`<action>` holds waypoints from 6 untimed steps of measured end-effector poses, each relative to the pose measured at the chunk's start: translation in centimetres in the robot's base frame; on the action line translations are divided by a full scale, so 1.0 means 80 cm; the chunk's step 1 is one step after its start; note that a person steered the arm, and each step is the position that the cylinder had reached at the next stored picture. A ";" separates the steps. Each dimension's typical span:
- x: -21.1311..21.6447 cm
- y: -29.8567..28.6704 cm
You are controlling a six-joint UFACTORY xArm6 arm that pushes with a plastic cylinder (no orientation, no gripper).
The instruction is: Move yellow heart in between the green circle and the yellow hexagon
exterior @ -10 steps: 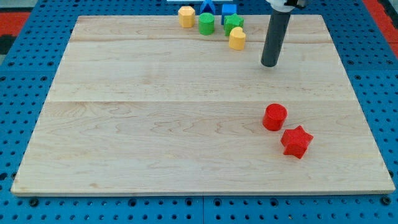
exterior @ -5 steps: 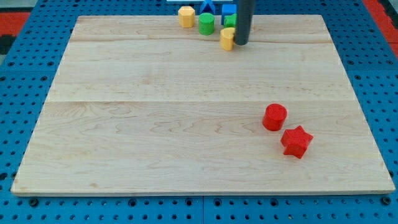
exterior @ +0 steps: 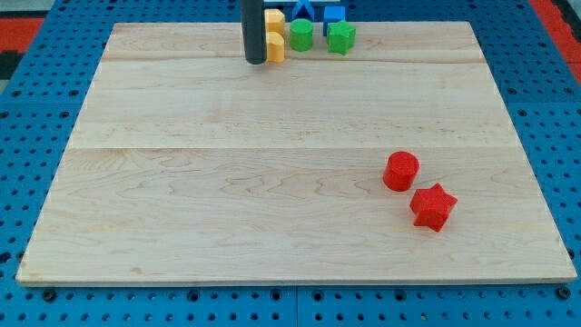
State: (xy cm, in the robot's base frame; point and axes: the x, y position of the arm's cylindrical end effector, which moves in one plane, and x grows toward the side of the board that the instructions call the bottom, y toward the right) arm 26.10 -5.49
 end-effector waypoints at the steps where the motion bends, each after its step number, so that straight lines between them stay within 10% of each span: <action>1: -0.020 0.030; 6: 0.035 0.124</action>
